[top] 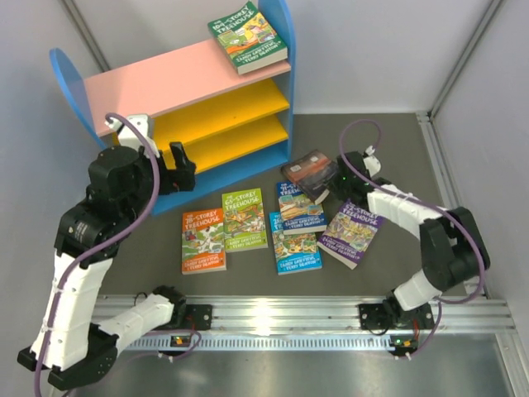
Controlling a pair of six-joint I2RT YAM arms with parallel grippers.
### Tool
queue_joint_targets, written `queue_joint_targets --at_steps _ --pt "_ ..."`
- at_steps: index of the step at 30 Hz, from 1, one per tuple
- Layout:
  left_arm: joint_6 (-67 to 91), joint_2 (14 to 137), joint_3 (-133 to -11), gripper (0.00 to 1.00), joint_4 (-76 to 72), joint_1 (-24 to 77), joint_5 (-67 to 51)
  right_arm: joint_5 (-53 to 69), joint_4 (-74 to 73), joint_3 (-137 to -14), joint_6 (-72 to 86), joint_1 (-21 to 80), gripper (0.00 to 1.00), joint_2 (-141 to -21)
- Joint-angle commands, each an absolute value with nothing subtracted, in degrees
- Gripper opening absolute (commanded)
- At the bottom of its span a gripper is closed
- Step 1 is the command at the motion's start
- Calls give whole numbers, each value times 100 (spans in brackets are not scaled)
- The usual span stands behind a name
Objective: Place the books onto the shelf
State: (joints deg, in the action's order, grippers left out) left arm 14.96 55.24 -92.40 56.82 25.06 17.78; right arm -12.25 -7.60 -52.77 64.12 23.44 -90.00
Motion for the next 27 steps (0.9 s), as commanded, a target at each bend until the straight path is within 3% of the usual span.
queue_joint_targets --at_steps 1,5,13,18,27 --pt "1923 5318 -8624 99 5257 2522 337 -1477 -1719 -5870 5669 2320 0 -7851" --pt "2679 4915 -7475 99 4276 2522 -990 -1310 -2310 -5924 5712 2364 0 -6517" --pt "4403 5009 -6460 99 2216 2522 -2021 -791 -2680 -6572 5950 2855 0 -5002" --pt "4325 5212 -6627 99 2030 2522 -1952 -633 -2567 -7653 5626 3102 0 -4983" --pt "4315 4826 -6355 99 2179 2514 -1740 202 -1706 -10009 5361 3401 0 -6335"
